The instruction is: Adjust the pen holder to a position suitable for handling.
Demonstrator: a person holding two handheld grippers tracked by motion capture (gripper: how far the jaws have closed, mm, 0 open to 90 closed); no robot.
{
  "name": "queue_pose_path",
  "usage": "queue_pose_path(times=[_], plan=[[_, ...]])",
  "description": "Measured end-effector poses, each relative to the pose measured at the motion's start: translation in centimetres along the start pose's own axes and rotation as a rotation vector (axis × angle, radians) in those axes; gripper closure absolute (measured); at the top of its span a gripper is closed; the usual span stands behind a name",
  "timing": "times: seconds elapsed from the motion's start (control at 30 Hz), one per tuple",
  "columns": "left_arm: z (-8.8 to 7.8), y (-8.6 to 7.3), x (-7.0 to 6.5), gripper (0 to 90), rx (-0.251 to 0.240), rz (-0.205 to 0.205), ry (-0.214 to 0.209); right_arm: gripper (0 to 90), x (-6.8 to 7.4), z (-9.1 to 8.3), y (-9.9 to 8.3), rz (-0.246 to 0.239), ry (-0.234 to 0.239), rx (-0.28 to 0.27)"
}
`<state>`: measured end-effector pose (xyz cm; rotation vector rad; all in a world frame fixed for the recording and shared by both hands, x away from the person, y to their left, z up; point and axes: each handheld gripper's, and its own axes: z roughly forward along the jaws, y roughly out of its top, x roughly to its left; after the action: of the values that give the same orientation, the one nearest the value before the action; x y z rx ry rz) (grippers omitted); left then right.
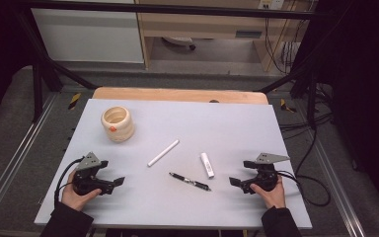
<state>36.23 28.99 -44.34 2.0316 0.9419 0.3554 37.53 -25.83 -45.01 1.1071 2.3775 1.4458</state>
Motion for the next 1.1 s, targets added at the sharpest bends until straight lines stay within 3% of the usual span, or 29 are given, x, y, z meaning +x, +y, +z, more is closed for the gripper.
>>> queue_pose_path(times=[0.67, 1.1], plan=[[-0.1, 0.6, -0.3, 4.9, 0.016, -0.003, -0.002, 0.8, 0.0, 0.3, -0.1, 0.004, -0.006, 0.019], [-0.4, 1.9, -0.4, 5.5, 0.024, 0.025, 0.007, 0.8, 0.0, 0.2, 0.0, 0.008, -0.002, 0.019]])
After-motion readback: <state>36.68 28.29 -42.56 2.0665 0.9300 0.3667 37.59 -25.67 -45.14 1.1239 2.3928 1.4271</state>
